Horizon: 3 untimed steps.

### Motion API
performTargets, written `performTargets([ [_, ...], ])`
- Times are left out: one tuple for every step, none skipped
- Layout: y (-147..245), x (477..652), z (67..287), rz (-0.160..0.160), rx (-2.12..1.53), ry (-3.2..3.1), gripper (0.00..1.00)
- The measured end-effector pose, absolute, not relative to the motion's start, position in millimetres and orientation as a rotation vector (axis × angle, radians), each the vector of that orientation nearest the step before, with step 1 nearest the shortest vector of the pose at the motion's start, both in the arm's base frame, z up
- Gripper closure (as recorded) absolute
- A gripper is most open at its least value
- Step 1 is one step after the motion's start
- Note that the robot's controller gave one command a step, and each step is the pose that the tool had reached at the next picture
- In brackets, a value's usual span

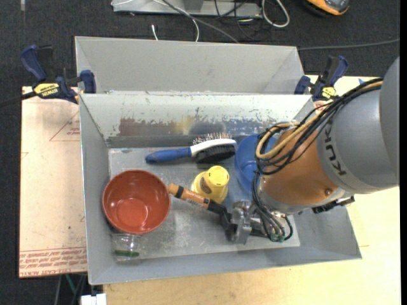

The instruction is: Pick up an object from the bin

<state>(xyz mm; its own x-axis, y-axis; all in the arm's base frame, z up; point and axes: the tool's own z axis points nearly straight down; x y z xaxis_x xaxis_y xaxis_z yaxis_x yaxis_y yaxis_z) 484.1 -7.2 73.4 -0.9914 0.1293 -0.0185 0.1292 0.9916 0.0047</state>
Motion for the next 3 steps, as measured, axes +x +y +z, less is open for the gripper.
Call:
performTargets([
  [-7.2, 484.1, 73.4, 0.005, 0.202, 3.116, 1.0],
  [-20.1, 483.2, 71.2, 0.012, 0.417, 3.093, 1.0],
  [-14.5, 489.3, 184.5, 0.007, 0.297, 3.114, 1.0],
])
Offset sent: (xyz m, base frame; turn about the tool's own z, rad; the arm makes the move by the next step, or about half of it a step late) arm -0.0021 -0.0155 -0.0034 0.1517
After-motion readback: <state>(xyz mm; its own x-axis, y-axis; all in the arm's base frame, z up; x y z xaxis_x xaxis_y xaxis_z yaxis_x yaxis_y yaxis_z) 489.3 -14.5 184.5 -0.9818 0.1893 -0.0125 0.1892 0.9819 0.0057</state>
